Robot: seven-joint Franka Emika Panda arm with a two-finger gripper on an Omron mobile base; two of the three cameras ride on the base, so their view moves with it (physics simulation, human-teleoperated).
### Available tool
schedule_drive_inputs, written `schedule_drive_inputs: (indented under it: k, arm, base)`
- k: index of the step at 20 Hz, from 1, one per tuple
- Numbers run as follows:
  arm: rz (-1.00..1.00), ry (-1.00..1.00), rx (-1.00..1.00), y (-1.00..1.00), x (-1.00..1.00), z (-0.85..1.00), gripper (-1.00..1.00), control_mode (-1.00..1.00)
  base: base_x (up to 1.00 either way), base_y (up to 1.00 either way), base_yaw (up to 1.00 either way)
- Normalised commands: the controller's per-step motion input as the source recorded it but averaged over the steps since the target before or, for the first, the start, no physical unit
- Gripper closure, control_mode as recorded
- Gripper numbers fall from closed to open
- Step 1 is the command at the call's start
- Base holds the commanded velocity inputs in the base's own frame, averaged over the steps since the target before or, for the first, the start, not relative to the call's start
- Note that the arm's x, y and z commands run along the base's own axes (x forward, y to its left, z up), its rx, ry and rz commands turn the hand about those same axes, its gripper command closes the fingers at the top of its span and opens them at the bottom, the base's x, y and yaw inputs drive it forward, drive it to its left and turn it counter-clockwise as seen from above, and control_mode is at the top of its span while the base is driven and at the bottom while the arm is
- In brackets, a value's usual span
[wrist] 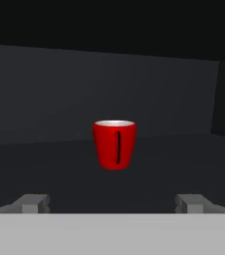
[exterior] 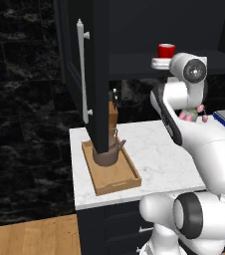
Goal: Pick the kettle from the counter and place it on the tray. Then pick the mug from the cabinet and place it on the tray. Then close the cabinet doors.
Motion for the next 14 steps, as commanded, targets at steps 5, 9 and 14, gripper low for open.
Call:
schedule_drive_inputs:
  k: [5, 9, 14]
  arm:
    - [0.0, 0.0, 0.0, -0.19, 0.51, -0.08, -1.0, -1.0]
    - [0.0, 0.0, 0.0, -0.2, 0.46, -0.07, -1.0, -1.0]
    - [0.0, 0.0, 0.0, -0.06, 0.59, -0.01, -1.0, -1.0]
  base:
    - [0.0, 0.0, 0.0]
    - [0.0, 0.0, 0.0]
    - [0.0, 0.0, 0.0]
